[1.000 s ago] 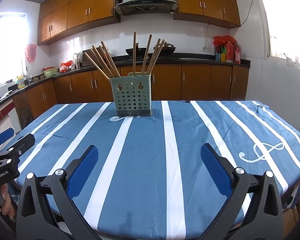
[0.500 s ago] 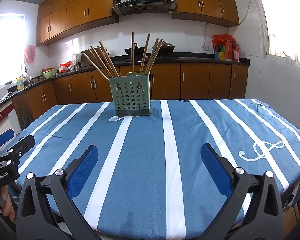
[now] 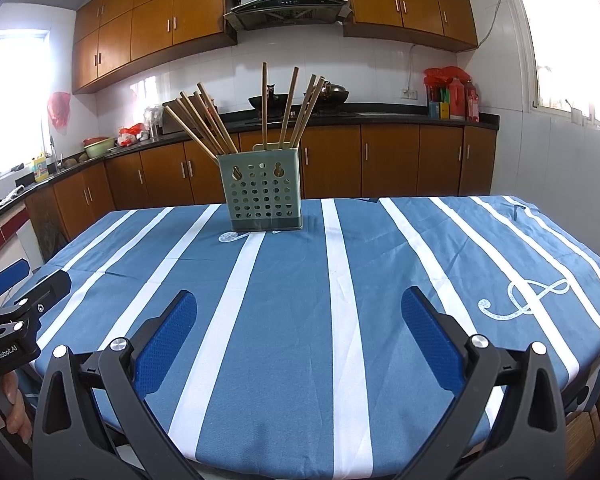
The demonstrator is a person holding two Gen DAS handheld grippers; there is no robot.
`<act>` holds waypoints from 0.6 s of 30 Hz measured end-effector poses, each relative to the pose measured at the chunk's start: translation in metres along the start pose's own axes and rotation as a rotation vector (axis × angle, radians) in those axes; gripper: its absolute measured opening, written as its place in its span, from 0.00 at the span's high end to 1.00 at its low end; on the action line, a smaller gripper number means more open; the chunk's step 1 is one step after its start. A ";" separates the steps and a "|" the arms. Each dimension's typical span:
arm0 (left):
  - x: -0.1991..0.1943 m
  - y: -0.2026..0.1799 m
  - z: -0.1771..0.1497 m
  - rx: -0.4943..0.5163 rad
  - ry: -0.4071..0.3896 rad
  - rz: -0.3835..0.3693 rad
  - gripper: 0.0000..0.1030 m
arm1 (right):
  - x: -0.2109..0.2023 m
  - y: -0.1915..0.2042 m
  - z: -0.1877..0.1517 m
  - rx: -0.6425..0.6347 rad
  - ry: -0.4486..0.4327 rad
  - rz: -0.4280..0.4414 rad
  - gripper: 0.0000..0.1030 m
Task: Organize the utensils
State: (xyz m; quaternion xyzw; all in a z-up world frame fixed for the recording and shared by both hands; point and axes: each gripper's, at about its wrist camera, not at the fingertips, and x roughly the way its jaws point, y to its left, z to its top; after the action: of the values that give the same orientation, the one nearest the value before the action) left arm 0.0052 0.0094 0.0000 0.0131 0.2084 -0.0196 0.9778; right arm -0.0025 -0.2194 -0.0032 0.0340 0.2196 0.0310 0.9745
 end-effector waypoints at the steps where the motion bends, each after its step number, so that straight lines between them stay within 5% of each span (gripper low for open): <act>1: 0.000 0.000 0.000 0.000 0.000 -0.001 0.04 | 0.000 0.000 0.000 0.000 0.000 0.000 0.02; 18: 0.000 -0.001 0.000 0.001 0.002 -0.002 0.04 | 0.001 0.002 -0.002 0.003 0.006 0.002 0.02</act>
State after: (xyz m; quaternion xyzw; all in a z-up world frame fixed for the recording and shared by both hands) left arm 0.0054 0.0083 -0.0004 0.0133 0.2091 -0.0208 0.9776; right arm -0.0027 -0.2168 -0.0057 0.0356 0.2226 0.0316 0.9738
